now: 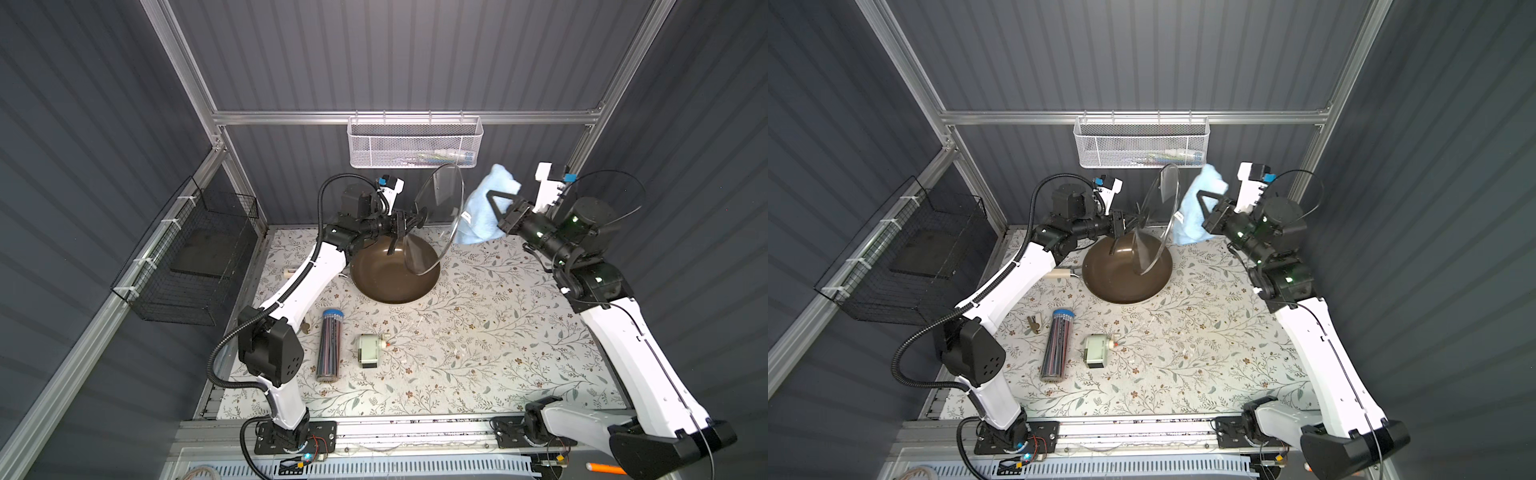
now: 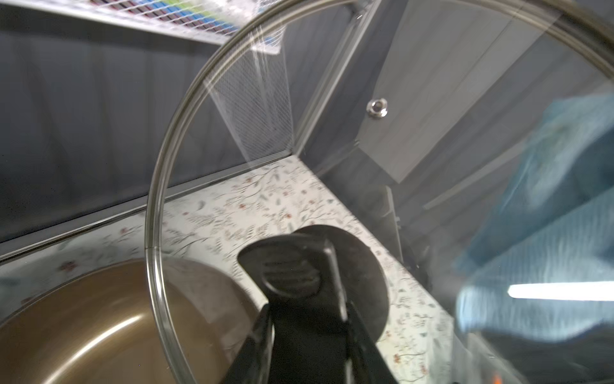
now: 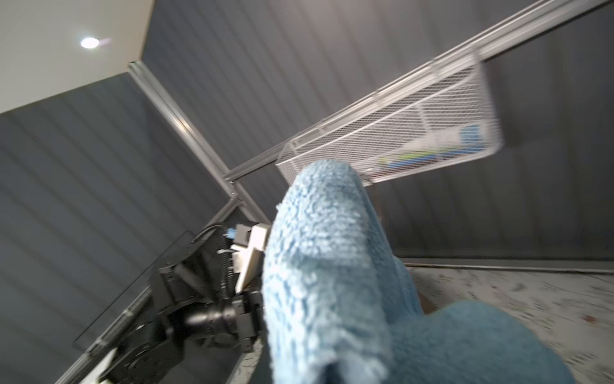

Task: Wipe the pot lid with a cloth
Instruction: Wipe the pot lid.

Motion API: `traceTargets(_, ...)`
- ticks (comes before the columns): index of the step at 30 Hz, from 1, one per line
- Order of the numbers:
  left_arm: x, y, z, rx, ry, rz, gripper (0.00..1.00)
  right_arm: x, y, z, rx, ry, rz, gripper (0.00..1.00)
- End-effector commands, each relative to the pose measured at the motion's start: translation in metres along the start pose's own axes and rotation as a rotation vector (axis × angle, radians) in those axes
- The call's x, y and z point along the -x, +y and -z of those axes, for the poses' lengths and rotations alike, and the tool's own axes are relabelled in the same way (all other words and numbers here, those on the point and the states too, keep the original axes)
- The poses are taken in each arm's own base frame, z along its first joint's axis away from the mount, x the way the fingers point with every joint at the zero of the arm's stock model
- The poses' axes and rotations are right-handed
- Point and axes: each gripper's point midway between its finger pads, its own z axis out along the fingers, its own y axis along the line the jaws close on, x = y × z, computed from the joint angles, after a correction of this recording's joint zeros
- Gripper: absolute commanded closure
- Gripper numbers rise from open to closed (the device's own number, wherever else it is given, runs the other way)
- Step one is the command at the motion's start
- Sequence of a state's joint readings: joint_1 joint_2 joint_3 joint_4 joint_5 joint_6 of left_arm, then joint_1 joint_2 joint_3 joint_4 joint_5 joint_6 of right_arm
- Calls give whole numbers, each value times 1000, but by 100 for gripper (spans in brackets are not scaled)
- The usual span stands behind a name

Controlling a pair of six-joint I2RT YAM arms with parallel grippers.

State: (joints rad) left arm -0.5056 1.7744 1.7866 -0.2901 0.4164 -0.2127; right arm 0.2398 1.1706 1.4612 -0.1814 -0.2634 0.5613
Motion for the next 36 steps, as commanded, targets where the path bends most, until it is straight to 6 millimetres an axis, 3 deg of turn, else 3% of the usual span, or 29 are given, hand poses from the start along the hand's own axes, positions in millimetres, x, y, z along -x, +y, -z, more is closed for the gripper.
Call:
traceTargets(1,40,0,51,254,-64,-263,100,-13,-54,16,-263,78,88,100)
traceTargets(5,7,12,42,380,35,-334,100,-9,-39,13,-211,123,101,100)
traceTargets(9,-15,8,31,457,96,-433,100,-32,-32,-14,-108,232,25,100)
traceTargets(11,-26,-1,25,471,135,-502,100,-54,-27,-33,-14,344,2,100)
traceTargets(14,-48,-17,15,469,206,-609,100,-82,-41,-62,-4,495,-16,100)
traceTargets(17,-67,-30,7,471,261,-693,100,-106,-42,-88,74,648,-70,100)
traceTargets(24,-92,-56,-9,435,283,-787,100,-176,-53,-140,153,878,-150,100)
traceTargets(30,-85,-58,-11,452,241,-801,100,-224,-41,-139,194,1012,-122,100)
traceTargets(33,-79,-56,-13,480,217,-804,100,-249,-55,-130,122,1074,-122,100)
traceTargets(36,-72,-48,-17,546,200,-801,100,-253,-82,-117,-4,1065,-87,100)
